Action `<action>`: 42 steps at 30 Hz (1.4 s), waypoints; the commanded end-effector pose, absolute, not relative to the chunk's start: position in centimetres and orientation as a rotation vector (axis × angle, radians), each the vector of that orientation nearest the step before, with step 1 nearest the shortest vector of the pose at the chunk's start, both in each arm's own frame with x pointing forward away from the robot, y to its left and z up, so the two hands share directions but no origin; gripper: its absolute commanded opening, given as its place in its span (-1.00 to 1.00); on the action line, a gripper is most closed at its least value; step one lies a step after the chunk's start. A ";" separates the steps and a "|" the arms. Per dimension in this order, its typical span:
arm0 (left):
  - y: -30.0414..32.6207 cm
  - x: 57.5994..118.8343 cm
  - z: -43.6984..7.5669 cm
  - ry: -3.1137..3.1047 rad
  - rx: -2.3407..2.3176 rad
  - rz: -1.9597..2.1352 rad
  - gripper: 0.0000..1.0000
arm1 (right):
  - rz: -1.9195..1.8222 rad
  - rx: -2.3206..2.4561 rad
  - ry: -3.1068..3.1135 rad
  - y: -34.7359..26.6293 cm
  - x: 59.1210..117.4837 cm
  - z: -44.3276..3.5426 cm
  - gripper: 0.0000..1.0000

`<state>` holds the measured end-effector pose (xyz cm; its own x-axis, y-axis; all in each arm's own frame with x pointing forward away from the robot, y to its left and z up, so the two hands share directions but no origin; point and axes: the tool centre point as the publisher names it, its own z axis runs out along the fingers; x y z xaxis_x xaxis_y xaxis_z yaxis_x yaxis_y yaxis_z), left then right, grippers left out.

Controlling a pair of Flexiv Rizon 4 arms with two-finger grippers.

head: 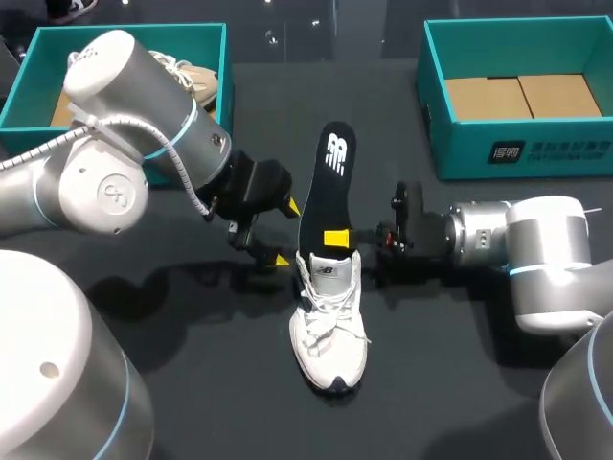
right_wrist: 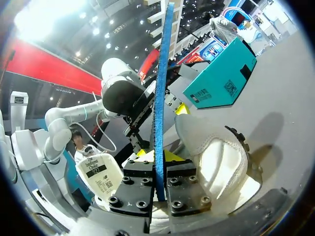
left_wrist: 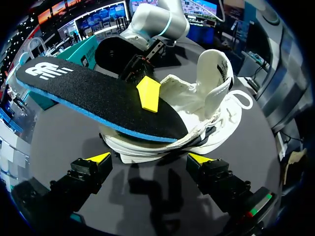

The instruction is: Take the shoe out of the shoebox, open the shoe tongue, remove and reinsert the insole, then place the shoe into the shoebox

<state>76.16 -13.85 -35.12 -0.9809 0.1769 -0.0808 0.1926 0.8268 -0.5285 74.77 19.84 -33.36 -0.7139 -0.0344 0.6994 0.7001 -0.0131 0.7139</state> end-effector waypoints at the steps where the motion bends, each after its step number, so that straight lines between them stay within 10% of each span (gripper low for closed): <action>1: -13.8 76.1 -35.1 2.975 0.302 -0.862 1.00 | -1.777 -0.709 -1.741 19.8 73.9 -34.0 -1.00; 10: -13.8 76.1 -35.1 2.975 0.302 -0.862 1.00 | -1.813 -0.664 -1.731 19.8 74.2 -33.1 -1.00; 25: -13.8 76.1 -35.1 2.975 0.302 -0.862 1.00 | -1.815 -0.588 -1.754 20.1 75.0 -31.7 -0.43; 42: -13.8 76.1 -35.1 2.975 0.302 -0.862 1.00 | -1.806 -0.485 -1.810 21.0 75.8 -29.1 -0.39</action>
